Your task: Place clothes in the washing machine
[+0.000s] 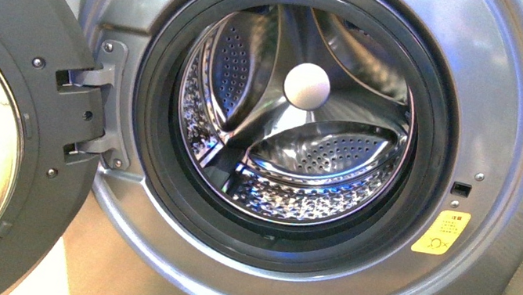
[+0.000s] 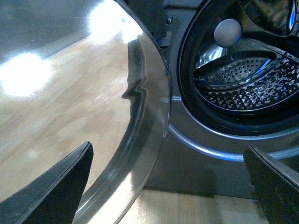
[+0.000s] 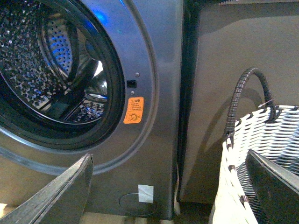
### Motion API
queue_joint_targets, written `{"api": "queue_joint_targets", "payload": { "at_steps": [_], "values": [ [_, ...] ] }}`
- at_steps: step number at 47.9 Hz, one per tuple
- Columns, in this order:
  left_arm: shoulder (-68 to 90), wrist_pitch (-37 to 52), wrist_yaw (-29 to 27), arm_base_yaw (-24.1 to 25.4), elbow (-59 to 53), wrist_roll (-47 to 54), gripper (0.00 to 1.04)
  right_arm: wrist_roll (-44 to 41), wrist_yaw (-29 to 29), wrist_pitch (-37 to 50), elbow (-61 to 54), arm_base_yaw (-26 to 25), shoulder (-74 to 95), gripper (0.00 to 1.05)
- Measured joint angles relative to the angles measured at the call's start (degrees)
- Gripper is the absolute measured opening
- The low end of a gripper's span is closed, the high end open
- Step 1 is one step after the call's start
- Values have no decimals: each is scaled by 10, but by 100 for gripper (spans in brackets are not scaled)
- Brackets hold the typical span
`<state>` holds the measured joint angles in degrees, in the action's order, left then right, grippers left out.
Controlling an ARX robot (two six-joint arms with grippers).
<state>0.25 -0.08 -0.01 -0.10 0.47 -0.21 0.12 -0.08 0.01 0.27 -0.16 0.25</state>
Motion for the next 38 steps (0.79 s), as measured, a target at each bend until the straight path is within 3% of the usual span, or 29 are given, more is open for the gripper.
{"api": "queue_joint_targets", "payload": {
  "at_steps": [32, 34, 38],
  "values": [
    [0, 0, 0, 0, 0, 0, 98, 0, 0, 0, 0, 0, 0, 97],
    [0, 0, 0, 0, 0, 0, 98, 7, -55, 16, 0, -16, 11, 97],
    [0, 0, 1, 0, 0, 0, 98, 55, -296, 124, 1, -114, 93, 97]
  ]
}}
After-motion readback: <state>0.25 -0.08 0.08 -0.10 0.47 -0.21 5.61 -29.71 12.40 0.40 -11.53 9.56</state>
